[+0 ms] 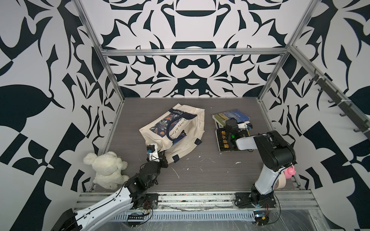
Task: Take out the books from the canvas bag
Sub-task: Place the book on the book.
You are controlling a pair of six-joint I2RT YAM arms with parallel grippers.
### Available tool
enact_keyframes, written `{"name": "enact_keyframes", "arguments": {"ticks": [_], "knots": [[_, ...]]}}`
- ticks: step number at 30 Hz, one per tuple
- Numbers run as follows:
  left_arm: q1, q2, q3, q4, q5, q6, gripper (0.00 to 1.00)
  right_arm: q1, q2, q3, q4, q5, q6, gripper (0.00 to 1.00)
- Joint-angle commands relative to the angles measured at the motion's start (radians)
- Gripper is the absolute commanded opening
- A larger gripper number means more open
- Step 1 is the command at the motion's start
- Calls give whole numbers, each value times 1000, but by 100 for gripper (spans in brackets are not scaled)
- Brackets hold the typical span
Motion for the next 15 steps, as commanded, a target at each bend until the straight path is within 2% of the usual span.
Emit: {"name": "enact_keyframes", "arguments": {"ticks": [1,7,11,15], "knots": [[1,3,35,52,9,5,0,7,-58,19,2,25,-7,46],[2,22,40,58,13,5,0,7,-86,12,-20,-37,6,57],[1,32,42,63,15,8,0,13,-88,5,-41,-76,41,58],[1,34,44,63,22,8,0,31,-108,-13,-46,-58,45,60]]}}
